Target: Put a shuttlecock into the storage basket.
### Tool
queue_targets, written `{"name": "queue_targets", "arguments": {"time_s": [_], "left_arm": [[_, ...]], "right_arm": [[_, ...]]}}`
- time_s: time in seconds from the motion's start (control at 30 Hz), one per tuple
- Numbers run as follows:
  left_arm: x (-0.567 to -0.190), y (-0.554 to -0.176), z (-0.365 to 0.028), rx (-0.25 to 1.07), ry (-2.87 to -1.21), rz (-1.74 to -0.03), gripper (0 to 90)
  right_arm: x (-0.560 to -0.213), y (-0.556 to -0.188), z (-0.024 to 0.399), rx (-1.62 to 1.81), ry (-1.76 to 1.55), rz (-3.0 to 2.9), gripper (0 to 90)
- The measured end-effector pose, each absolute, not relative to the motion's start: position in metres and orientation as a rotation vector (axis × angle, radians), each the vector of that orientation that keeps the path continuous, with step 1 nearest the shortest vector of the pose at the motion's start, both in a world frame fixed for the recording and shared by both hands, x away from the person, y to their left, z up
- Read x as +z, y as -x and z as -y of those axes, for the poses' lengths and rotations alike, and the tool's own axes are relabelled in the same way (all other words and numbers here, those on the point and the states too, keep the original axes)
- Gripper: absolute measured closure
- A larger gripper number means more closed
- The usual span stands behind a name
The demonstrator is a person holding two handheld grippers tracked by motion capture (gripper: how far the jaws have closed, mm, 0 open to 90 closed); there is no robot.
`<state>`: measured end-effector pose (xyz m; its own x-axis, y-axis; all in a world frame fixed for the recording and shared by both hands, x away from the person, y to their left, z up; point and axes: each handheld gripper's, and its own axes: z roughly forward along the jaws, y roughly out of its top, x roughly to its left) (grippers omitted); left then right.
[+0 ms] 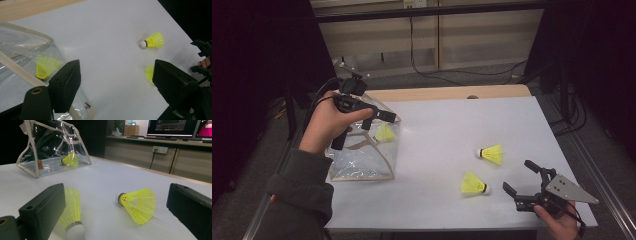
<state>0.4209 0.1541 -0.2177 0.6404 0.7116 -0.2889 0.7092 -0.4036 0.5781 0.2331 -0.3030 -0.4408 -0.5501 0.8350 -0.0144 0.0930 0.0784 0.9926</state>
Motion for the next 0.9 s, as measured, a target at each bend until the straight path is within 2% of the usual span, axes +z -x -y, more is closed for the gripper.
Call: {"name": "queue_targets", "arguments": {"time_s": [0.9], "left_arm": [[-0.249, -0.412, -0.125, -0.053, -2.213, -1.019, 16.4]], "right_arm": [[-0.441, -0.233, 0.303, 1.53, -0.925, -1.735, 1.9]]}}
